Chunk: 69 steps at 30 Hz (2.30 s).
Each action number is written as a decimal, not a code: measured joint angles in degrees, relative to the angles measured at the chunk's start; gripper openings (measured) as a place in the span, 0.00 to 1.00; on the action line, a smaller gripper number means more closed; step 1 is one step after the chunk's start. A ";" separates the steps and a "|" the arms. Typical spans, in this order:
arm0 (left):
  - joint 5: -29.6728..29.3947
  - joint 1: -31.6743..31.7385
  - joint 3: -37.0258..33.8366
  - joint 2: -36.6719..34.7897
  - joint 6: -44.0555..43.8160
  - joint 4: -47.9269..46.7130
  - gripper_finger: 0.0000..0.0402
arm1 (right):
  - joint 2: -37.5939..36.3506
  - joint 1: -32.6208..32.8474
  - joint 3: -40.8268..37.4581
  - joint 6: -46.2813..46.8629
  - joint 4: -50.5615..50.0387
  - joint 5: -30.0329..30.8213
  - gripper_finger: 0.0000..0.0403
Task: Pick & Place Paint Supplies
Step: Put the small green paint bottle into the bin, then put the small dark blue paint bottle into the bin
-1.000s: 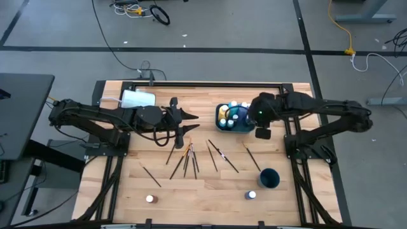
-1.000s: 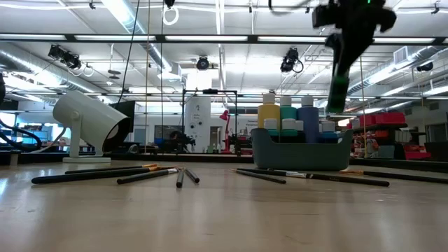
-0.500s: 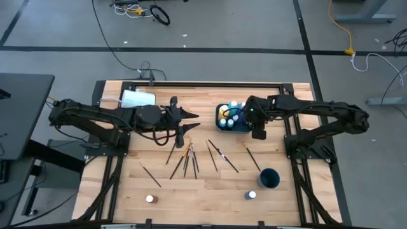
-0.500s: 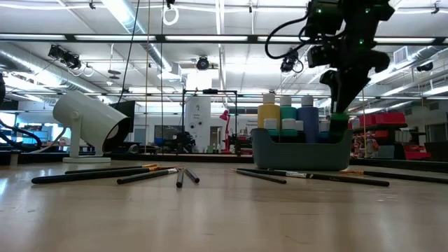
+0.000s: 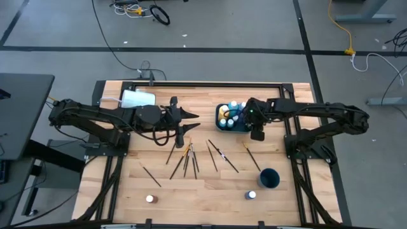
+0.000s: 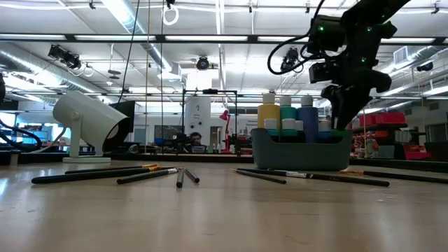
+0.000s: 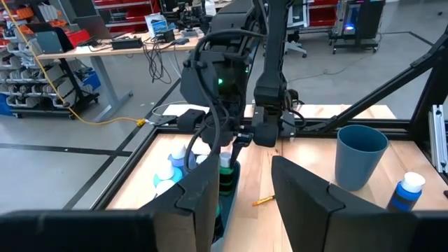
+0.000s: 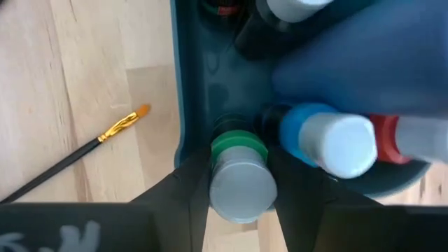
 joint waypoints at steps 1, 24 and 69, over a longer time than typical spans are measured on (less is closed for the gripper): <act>0.02 0.00 0.00 0.00 0.03 -0.01 0.35 | 0.00 0.00 -0.31 -0.51 0.79 -0.09 0.34; 0.02 -0.02 0.00 0.00 0.09 -0.04 0.35 | -0.04 0.04 -0.65 -1.46 1.71 3.00 0.40; 0.04 -0.01 0.00 0.00 -0.13 -0.15 0.35 | 0.02 42.82 15.66 6.18 18.56 -7.46 0.29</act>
